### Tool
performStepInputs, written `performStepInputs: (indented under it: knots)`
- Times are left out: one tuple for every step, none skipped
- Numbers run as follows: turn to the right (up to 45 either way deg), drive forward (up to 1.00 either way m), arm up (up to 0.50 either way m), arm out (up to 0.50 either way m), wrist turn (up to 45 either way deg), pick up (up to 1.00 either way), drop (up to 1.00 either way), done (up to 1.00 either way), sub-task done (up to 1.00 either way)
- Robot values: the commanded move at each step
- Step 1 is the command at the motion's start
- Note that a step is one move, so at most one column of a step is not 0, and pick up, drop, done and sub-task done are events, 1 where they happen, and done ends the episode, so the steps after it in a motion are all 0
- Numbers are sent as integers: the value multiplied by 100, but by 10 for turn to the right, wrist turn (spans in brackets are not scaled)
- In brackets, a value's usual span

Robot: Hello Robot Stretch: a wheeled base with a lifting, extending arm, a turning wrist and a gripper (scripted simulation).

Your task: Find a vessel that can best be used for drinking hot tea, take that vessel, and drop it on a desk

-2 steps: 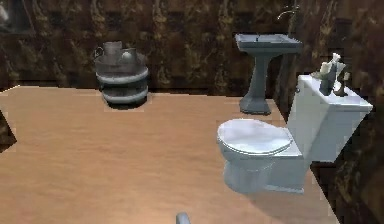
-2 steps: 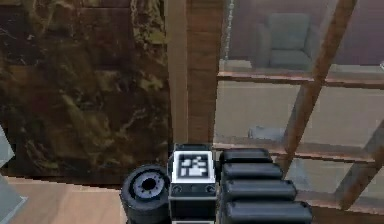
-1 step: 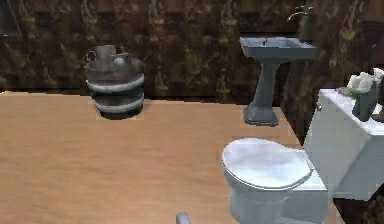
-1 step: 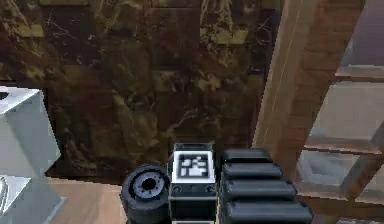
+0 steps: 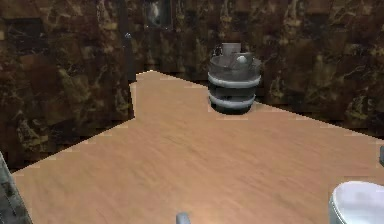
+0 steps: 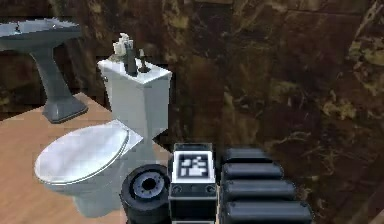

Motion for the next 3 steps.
performStepInputs:
  knots:
    - [0, 20, 0, 0, 0, 0, 0, 0, 0]
    - [-120, 0, 0, 0, 0, 0, 0, 0, 0]
    - [0, 100, 0, 0, 0, 0, 0, 0, 0]
